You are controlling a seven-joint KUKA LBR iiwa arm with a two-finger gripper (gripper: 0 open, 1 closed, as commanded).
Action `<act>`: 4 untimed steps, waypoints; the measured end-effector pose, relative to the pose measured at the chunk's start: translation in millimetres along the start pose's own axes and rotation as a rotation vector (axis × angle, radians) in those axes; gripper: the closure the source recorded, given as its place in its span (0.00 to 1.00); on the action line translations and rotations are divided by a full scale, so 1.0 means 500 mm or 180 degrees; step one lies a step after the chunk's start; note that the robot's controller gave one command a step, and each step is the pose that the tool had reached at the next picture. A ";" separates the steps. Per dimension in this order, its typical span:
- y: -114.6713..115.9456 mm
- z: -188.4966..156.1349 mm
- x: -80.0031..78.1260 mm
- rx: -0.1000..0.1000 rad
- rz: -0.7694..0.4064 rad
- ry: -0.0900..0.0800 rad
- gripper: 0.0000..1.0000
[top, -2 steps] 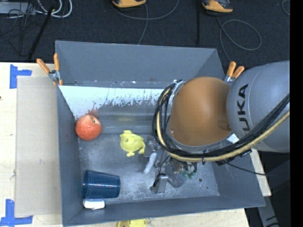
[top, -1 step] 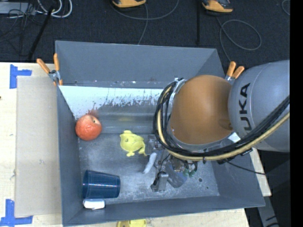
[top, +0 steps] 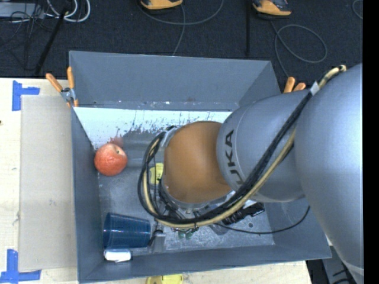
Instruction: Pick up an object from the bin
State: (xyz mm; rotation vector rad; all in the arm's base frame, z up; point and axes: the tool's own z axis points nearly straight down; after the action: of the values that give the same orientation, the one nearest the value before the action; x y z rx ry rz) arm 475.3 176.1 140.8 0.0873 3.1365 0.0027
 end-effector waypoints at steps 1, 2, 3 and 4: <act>-0.084 0.025 -0.009 0.0006 0.0134 0.0023 0.00; -0.029 0.019 -0.015 0.0013 0.0622 0.0011 0.00; 0.041 0.109 0.000 0.0007 0.0302 0.0013 0.00; 0.091 0.143 -0.006 0.0079 0.0801 0.0035 1.00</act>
Offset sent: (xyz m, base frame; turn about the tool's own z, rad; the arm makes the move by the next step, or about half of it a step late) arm 0.0066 0.0472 -0.0057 0.2881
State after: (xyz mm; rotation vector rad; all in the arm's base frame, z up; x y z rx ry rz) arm 481.0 221.6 69.6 0.4820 3.1122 -0.0351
